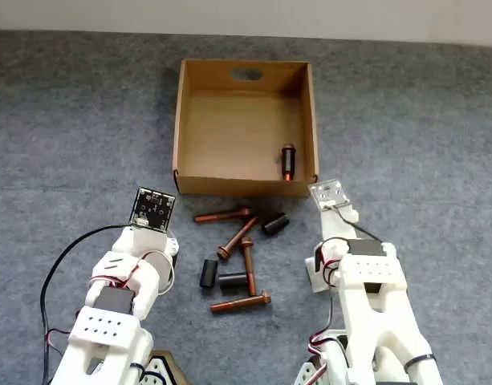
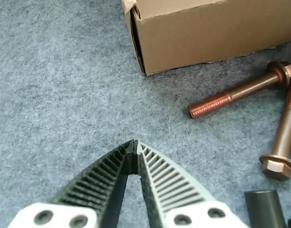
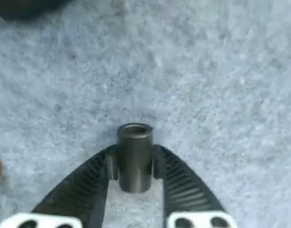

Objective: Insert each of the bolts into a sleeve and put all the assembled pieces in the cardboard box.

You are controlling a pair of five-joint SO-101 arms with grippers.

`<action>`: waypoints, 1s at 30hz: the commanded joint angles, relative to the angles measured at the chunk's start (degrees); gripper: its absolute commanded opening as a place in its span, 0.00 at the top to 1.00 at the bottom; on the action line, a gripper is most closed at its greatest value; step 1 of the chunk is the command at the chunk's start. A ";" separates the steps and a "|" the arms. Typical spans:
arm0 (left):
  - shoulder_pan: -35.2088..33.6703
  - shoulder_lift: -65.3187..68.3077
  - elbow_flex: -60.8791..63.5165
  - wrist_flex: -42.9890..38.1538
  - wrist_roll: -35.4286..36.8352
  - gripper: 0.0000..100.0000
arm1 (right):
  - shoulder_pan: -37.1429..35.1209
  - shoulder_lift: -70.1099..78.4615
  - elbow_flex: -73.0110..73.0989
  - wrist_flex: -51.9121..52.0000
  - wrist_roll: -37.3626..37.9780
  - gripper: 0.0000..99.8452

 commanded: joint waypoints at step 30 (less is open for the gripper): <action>0.48 -0.92 -0.31 -0.88 0.26 0.99 | -0.40 26.95 -17.01 6.29 7.91 0.75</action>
